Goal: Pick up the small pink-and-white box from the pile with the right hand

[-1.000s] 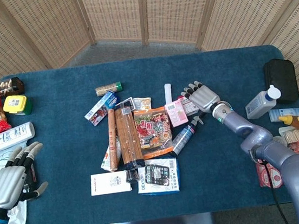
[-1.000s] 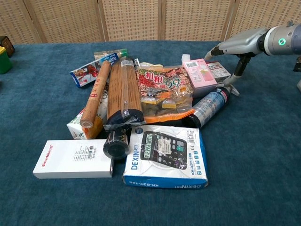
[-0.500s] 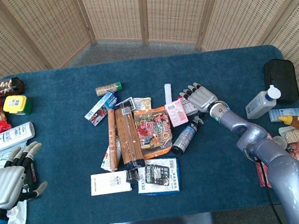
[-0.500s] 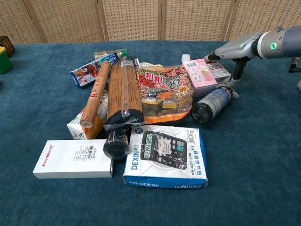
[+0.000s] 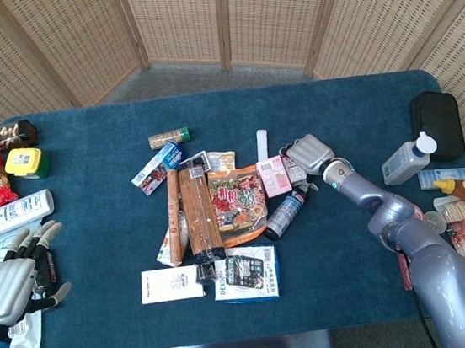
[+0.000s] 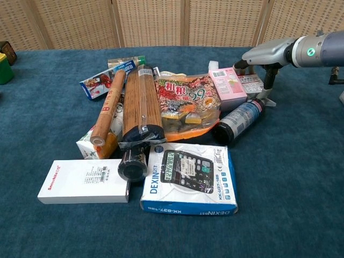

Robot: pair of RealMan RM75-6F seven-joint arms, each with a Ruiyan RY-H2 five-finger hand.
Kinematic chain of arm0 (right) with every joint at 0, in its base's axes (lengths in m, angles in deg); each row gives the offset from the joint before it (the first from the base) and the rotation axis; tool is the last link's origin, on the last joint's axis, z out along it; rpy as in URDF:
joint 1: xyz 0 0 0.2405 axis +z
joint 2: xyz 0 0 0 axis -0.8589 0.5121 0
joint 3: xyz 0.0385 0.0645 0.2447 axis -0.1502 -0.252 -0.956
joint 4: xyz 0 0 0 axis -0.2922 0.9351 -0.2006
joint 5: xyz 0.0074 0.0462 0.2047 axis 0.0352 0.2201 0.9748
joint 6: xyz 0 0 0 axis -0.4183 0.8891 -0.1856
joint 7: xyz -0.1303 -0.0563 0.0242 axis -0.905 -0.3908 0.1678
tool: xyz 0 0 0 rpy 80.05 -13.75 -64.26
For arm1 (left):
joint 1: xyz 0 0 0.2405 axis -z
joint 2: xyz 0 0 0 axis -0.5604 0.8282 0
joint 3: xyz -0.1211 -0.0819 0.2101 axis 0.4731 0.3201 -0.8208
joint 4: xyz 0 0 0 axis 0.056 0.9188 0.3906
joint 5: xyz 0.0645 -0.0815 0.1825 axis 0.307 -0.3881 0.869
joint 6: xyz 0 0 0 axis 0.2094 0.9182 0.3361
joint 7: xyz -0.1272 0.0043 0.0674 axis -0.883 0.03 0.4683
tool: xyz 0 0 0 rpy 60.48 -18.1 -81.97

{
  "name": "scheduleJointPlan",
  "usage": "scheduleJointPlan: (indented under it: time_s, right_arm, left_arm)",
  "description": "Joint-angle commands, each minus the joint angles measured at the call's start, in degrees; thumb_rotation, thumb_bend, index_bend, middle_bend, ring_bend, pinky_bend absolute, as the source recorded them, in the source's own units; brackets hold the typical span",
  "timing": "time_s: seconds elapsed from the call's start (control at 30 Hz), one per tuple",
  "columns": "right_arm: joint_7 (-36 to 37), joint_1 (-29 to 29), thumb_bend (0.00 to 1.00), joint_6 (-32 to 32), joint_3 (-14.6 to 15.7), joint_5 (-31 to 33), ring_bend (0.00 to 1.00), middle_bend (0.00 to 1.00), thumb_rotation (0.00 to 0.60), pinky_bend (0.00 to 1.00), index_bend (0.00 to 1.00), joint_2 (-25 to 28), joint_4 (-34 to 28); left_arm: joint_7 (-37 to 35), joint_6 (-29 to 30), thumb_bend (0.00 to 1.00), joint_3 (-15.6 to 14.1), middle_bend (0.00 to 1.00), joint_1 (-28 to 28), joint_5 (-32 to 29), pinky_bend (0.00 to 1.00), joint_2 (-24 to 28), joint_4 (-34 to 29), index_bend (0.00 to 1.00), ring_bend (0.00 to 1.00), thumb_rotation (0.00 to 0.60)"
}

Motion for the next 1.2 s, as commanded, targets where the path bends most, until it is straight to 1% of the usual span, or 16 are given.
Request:
scheduleJointPlan:
  time_s: [0.03, 0.3, 0.5, 0.63, 0.83, 1.03, 1.2]
  right_arm:
    - [-0.13, -0.97, 0.23, 1.72, -0.25, 0.41, 0.57, 0.56, 0.6, 0.71, 0.34, 1.29, -1.06]
    - [-3.68, -3.73, 0.23, 5.95, -2.42, 2.98, 0.59, 0.57, 0.6, 0.71, 0.35, 6.54, -7.22]
    - [-8.71, -5.48, 0.22, 8.57, -4.74, 5.56, 0.59, 0.57, 0.6, 0.71, 0.34, 12.78, -15.85]
    - [-12.58, -6.66, 0.22, 10.65, -7.04, 7.97, 0.59, 0.57, 0.6, 0.71, 0.34, 17.83, -23.86]
    - [-18.59, -7.69, 0.22, 12.4, -9.85, 11.02, 0.59, 0.57, 0.6, 0.71, 0.33, 24.12, -33.66]
    - [-23.61, -8.23, 0.22, 13.29, -12.06, 13.44, 0.59, 0.57, 0.6, 0.71, 0.33, 29.25, -41.34]
    - [-26.89, -8.32, 0.22, 13.4, -13.6, 15.22, 0.6, 0.56, 0.6, 0.71, 0.33, 32.59, -45.85]
  left_arm:
    - [-0.07, -0.22, 0.31, 0.05, 0.04, 0.15, -0.06, 0.0, -0.12, 0.14, 0.04, 0.13, 0.6]
    - [-0.25, -0.62, 0.31, 0.25, 0.04, 0.55, 0.08, 0.0, -0.47, 0.4, 0.04, 0.13, 0.6]
    - [-0.42, -0.48, 0.31, 0.18, 0.04, 0.51, 0.52, 0.0, -0.43, 0.42, 0.04, 0.13, 0.6]
    - [-0.65, -0.48, 0.31, 0.07, 0.04, 0.52, 1.04, 0.0, -0.59, 0.47, 0.04, 0.13, 0.6]
    - [-1.18, -0.2, 0.3, -0.07, 0.04, 0.42, 1.9, 0.0, -0.74, 0.72, 0.04, 0.13, 0.6]
    - [-2.02, 0.23, 0.3, -0.29, 0.04, 0.12, 2.61, 0.0, -0.68, 1.21, 0.04, 0.13, 0.6]
    - [-2.66, 0.43, 0.31, -0.43, 0.04, -0.01, 3.15, 0.0, -0.77, 1.57, 0.04, 0.13, 0.6]
